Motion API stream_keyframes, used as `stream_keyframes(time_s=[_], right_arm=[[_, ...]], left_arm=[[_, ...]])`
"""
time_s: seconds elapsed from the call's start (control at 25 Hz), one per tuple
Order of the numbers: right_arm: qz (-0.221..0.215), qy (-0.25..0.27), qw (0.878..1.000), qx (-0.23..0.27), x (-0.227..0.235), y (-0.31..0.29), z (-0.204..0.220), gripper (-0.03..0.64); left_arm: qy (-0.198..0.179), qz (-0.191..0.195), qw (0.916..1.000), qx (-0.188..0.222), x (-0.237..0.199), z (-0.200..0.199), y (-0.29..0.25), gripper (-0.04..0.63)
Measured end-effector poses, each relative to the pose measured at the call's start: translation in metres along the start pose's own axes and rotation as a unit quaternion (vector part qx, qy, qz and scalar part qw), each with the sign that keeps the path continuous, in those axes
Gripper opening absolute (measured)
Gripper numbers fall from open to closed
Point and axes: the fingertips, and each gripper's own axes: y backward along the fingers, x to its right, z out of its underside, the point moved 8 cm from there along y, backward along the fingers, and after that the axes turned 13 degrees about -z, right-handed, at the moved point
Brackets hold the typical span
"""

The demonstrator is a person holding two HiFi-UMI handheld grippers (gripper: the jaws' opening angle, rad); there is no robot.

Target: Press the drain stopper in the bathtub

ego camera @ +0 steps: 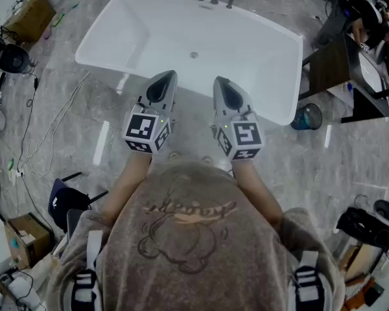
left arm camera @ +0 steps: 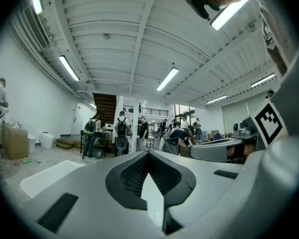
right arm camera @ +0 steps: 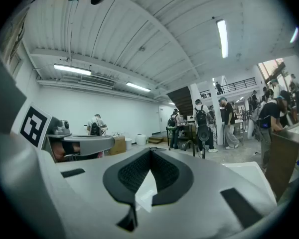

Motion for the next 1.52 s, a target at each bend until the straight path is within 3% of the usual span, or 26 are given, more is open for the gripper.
stream_keyframes(time_s=[0.8,1.2,1.52], right_arm=[[0.024,0.004,1.000,0.002,-0.015,-0.037,0.008,0.002],[0.035,0.010,0.999,0.004,0.012,-0.073,0.005,0.002],[0.033,0.010,0.999,0.001,0.060,-0.116,-0.004,0.002]], left_arm=[[-0.005,0.042,0.9990,-0.011,-0.043,0.015,-0.017,0.002],[0.005,0.045,0.9990,-0.004,-0.062,0.016,-0.062,0.002],[0.008,0.046,0.9989,-0.004,-0.070,0.010,-0.126,0.002]])
